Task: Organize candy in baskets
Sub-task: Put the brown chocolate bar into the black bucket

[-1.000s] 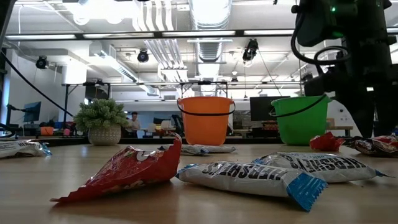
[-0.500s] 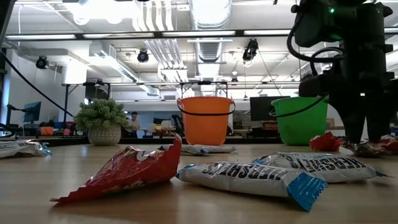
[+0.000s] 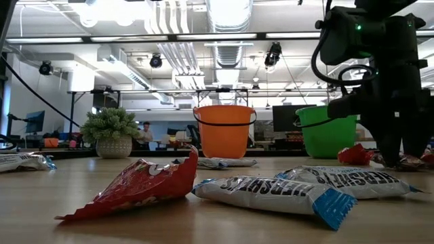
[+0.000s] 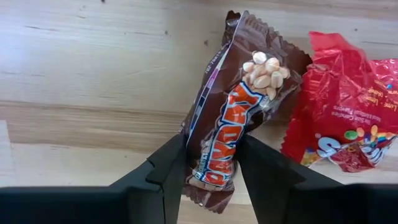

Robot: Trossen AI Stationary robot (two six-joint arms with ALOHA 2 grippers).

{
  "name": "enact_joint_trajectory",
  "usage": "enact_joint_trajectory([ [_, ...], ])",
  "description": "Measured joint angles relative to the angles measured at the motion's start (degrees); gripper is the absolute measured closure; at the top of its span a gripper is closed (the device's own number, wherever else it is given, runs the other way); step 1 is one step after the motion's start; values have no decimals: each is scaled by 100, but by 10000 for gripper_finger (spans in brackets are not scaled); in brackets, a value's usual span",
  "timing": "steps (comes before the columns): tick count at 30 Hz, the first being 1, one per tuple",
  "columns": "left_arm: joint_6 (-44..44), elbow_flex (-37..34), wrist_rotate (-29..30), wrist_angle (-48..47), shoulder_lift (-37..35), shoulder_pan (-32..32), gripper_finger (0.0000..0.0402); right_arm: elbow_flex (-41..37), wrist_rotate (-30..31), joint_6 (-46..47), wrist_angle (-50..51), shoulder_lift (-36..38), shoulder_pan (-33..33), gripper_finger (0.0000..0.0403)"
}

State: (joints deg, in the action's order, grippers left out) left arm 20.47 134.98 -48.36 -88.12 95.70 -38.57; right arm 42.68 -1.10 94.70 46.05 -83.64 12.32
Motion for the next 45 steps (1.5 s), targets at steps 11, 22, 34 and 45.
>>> enact_joint_trajectory([
  [11,0,0,0,0,0,0,264,-8,-49,-79,-2,106,2,383],
  [22,-50,0,-1,0,0,0,264,161,-121,-194,32,404,14,392],
  [34,-50,-1,0,0,0,0,264,1075,-264,-608,800,761,314,392],
  [45,-48,-2,0,2,0,0,264,2761,-388,-1028,2427,824,928,391],
])
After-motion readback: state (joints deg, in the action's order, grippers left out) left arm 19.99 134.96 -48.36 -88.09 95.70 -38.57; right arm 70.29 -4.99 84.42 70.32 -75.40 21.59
